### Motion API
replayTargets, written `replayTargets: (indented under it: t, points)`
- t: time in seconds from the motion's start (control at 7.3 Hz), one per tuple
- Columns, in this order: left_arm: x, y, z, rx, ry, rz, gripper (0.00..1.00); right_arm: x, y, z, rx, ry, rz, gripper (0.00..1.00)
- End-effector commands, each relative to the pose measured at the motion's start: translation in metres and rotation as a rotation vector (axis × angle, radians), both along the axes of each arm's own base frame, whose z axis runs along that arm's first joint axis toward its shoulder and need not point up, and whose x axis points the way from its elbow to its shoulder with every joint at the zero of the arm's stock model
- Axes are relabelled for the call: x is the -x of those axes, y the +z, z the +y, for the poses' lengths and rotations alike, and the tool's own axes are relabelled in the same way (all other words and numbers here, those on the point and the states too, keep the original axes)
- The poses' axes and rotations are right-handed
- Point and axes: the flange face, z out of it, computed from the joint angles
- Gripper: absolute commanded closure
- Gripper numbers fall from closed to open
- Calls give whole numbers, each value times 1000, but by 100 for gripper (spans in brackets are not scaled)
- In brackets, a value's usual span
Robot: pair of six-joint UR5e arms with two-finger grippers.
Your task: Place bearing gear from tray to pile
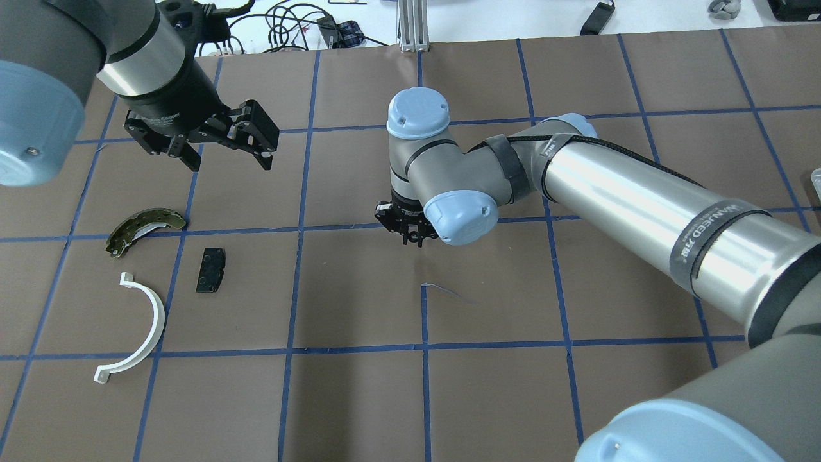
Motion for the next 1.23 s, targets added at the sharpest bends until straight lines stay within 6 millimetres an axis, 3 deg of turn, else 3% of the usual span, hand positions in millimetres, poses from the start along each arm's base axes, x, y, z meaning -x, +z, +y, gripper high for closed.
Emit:
replayTargets:
  t: [0.0, 0.14, 0.27, 0.41, 0.69, 0.96, 1.1]
  points:
    - [0, 0, 0, 0, 0, 1, 0, 3, 4, -8, 14, 14, -7, 0]
    - [1, -1, 0, -1, -1, 1, 0, 19, 27, -22, 48, 29, -14, 0]
    - [2, -7, -5, -13, 1, 4, 0, 72, 50, -41, 30, 91, -10, 0]
    - [3, -18, -12, -35, 6, 8, 0, 148, 72, -59, -6, 142, -16, 0]
    - [20, -82, -50, -31, 4, 15, 0, 297, 109, -76, -16, 158, 56, 0]
    - [85, -145, -52, 10, 34, 24, 0, 405, 125, -76, -11, 234, 149, 0]
    - [109, -174, -51, -34, 61, 13, 0, 457, 122, -74, -19, 296, 133, 0]
